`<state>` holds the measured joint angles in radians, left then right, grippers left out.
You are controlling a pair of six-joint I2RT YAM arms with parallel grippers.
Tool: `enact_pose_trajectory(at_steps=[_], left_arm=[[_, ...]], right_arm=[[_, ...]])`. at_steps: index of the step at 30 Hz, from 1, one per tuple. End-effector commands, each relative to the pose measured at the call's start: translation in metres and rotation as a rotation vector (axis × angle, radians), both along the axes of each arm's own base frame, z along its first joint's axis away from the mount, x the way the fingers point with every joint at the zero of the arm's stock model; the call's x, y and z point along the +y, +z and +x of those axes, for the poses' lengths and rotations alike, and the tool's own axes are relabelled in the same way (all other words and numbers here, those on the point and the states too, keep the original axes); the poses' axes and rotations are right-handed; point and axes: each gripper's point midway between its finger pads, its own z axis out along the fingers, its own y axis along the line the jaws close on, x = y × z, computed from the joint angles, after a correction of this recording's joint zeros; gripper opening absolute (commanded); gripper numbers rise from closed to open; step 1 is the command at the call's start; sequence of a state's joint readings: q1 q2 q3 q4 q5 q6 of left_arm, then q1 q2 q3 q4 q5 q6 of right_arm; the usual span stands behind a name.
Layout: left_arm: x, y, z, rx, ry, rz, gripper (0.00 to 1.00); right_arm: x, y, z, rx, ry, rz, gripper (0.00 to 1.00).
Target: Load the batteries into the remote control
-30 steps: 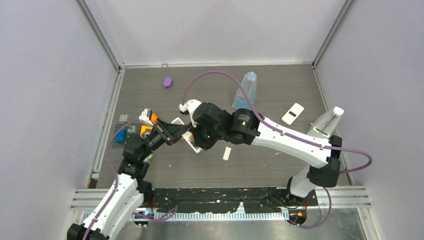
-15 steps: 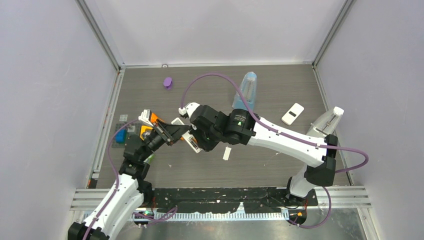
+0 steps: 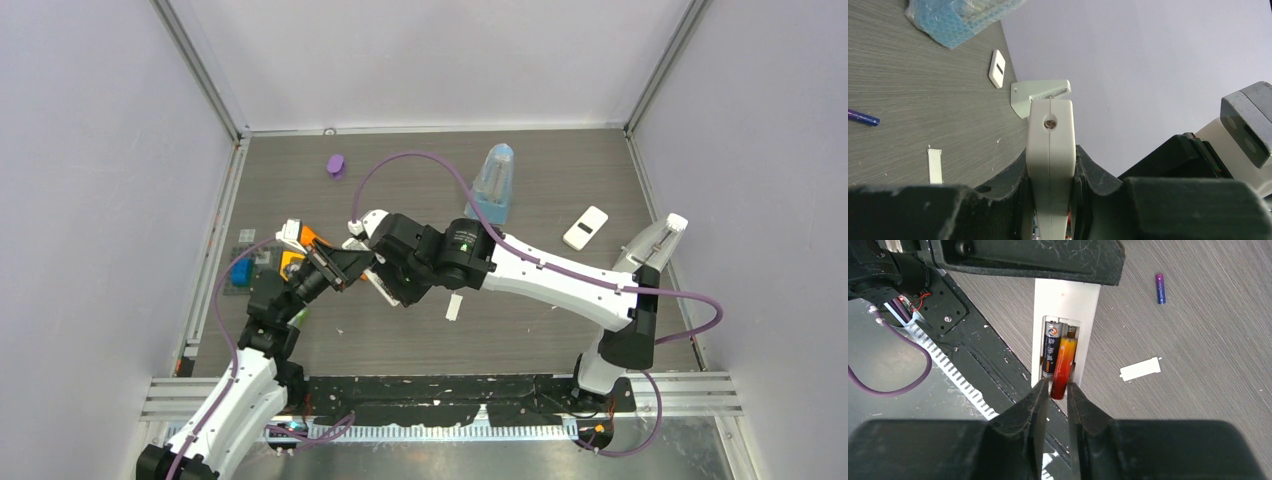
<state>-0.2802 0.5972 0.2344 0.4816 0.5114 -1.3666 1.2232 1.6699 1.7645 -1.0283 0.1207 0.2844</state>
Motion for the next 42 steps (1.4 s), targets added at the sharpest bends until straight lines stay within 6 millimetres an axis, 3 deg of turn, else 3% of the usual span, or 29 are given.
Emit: enact_pose_trajectory(at_steps=[1, 12, 20, 25, 26, 27, 28, 29, 30, 31, 32, 33, 34, 35, 42], left_arm=[[0.000, 0.027, -0.004, -0.090, -0.004, -0.040, 0.00], [0.001, 0.021, 0.001, -0.038, 0.007, -0.056, 0.00], [0.003, 0.030, 0.000, 0.021, 0.006, -0.146, 0.00], [0.006, 0.041, -0.001, 0.041, 0.010, -0.215, 0.00], [0.007, 0.044, -0.002, 0.043, 0.012, -0.232, 0.00], [0.008, 0.048, -0.002, 0.045, 0.012, -0.252, 0.00], [0.009, 0.052, -0.003, 0.054, 0.012, -0.275, 0.00], [0.010, 0.055, -0.003, 0.058, 0.015, -0.292, 0.00], [0.011, 0.059, -0.003, 0.060, 0.016, -0.309, 0.00], [0.012, 0.063, -0.004, 0.060, 0.016, -0.320, 0.00], [0.013, 0.067, -0.004, 0.061, 0.019, -0.330, 0.00], [0.014, 0.069, -0.005, 0.066, 0.020, -0.334, 0.00], [0.014, 0.070, -0.005, 0.074, 0.022, -0.335, 0.00], [0.014, 0.071, -0.005, 0.085, 0.026, -0.339, 0.00], [0.017, 0.069, -0.007, 0.177, 0.034, -0.384, 0.00]], right_arm=[[0.004, 0.009, 0.005, -0.035, -0.003, 0.005, 0.28], [0.006, 0.032, 0.011, -0.074, -0.041, 0.077, 0.39], [0.003, 0.073, 0.012, -0.097, -0.129, 0.282, 0.68], [-0.006, 0.091, 0.007, -0.064, -0.220, 0.491, 0.79], [-0.009, 0.109, 0.006, -0.072, -0.232, 0.575, 0.81], [-0.011, 0.096, 0.005, -0.044, -0.261, 0.581, 0.82], [-0.013, 0.116, 0.003, -0.035, -0.286, 0.683, 0.82], [-0.016, 0.100, 0.003, -0.017, -0.306, 0.680, 0.83], [-0.020, 0.116, 0.002, 0.002, -0.343, 0.774, 0.83], [-0.022, 0.103, 0.002, 0.019, -0.364, 0.776, 0.83], [-0.025, 0.117, 0.001, 0.039, -0.388, 0.860, 0.82], [-0.026, 0.107, 0.000, 0.053, -0.401, 0.864, 0.82], [-0.029, 0.119, 0.000, 0.066, -0.415, 0.934, 0.82], [-0.030, 0.112, 0.000, 0.073, -0.431, 0.935, 0.81], [-0.031, 0.112, -0.001, 0.128, -0.468, 1.010, 0.72]])
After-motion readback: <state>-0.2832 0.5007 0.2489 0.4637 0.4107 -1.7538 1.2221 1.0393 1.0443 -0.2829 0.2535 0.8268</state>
